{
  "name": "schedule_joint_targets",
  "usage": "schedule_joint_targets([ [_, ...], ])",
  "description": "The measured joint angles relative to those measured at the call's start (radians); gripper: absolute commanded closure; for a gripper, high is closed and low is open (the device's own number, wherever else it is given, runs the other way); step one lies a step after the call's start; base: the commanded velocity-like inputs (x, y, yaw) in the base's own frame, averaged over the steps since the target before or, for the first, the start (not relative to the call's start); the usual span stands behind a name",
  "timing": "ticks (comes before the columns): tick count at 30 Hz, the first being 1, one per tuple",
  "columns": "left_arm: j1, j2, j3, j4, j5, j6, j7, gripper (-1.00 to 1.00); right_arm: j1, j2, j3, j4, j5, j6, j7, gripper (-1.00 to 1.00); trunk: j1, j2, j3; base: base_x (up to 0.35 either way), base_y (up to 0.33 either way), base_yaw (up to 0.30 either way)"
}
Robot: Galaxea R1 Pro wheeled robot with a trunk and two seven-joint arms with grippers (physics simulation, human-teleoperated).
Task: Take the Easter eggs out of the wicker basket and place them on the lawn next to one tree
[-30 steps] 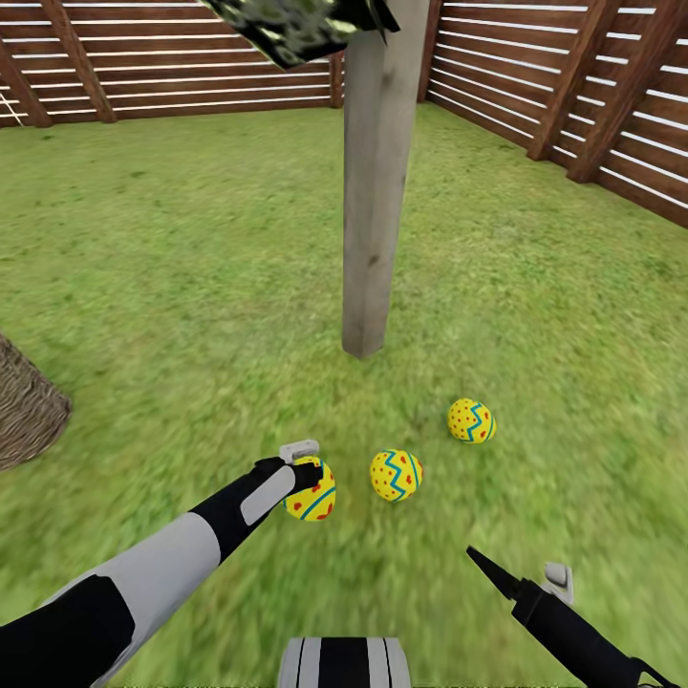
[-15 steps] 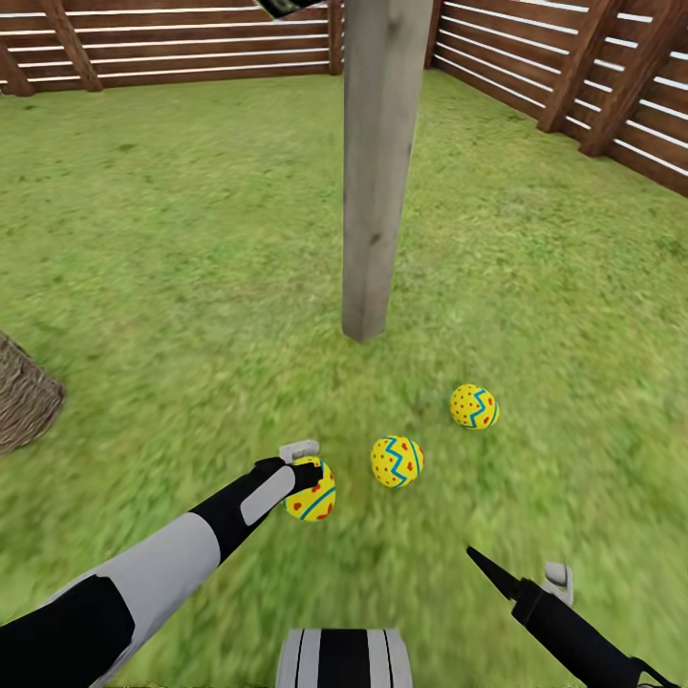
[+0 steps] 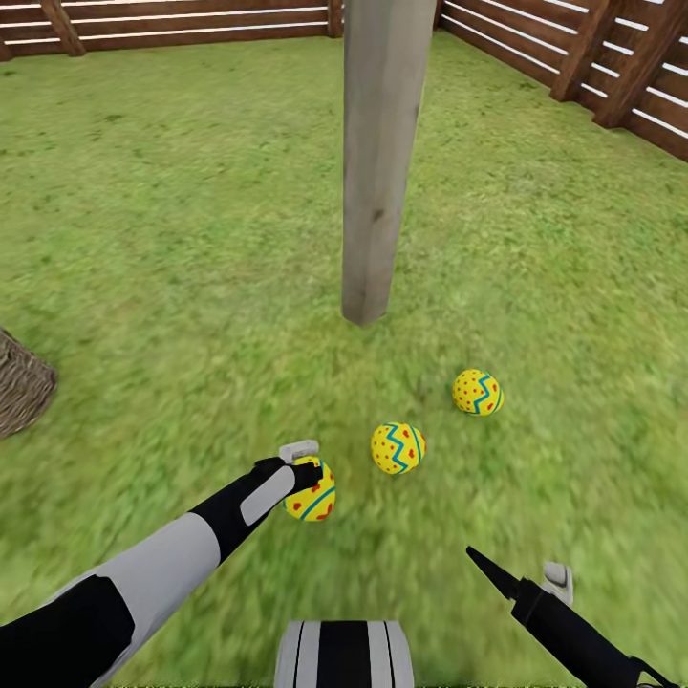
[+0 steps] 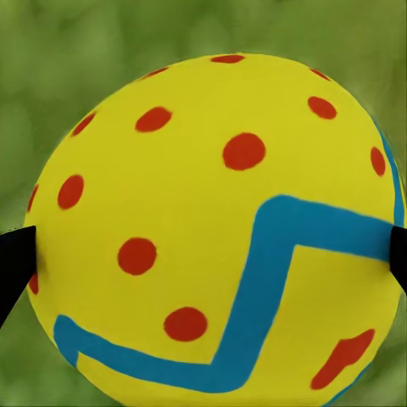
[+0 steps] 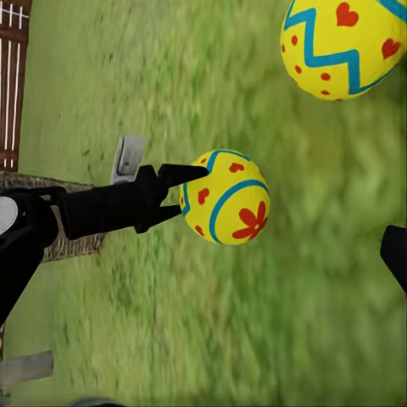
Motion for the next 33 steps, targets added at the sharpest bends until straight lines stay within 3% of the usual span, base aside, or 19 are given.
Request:
schedule_joint_targets([
  [7,0.0,0.0,0.0,0.001,0.0,0.0,0.0,1.0,0.0,0.0,0.0,0.0,0.0,0.0,0.0,-1.0,0.002,-0.001,-0.015,0.0,0.0,0.0],
  [33,0.0,0.001,0.0,0.002,0.0,0.0,0.0,1.0,0.0,0.0,0.0,-0.001,0.0,0.0,0.0,-1.0,0.002,-0.001,-0.016,0.059,0.002,0.0],
])
